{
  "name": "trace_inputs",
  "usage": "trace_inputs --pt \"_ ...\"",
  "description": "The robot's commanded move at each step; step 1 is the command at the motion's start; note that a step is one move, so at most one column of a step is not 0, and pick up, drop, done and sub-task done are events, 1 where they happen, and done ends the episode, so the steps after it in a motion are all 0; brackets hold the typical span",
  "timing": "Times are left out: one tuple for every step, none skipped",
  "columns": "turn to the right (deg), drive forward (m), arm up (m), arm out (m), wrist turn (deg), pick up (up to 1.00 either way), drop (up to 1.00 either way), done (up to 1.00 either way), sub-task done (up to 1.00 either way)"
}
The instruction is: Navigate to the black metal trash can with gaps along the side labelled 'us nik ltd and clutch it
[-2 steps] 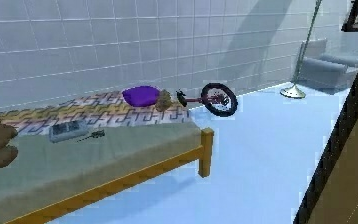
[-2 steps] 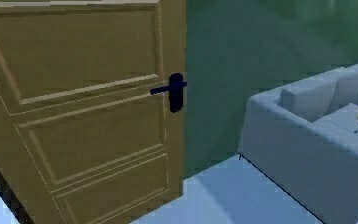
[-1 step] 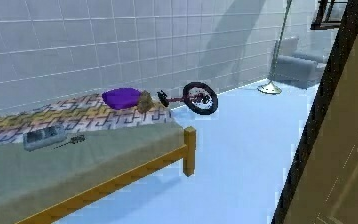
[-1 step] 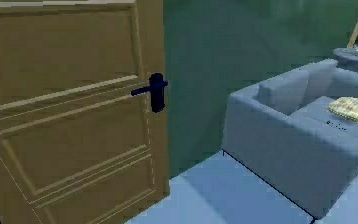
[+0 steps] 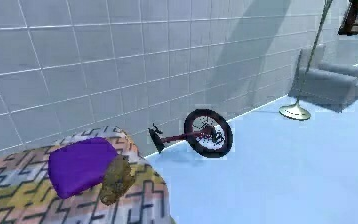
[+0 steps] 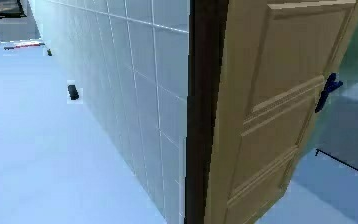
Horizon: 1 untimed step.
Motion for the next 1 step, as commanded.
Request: trace_inputs --pt "45.0 0.0 0.0 0.0 0.0 0.0 0.0 0.0 0.0"
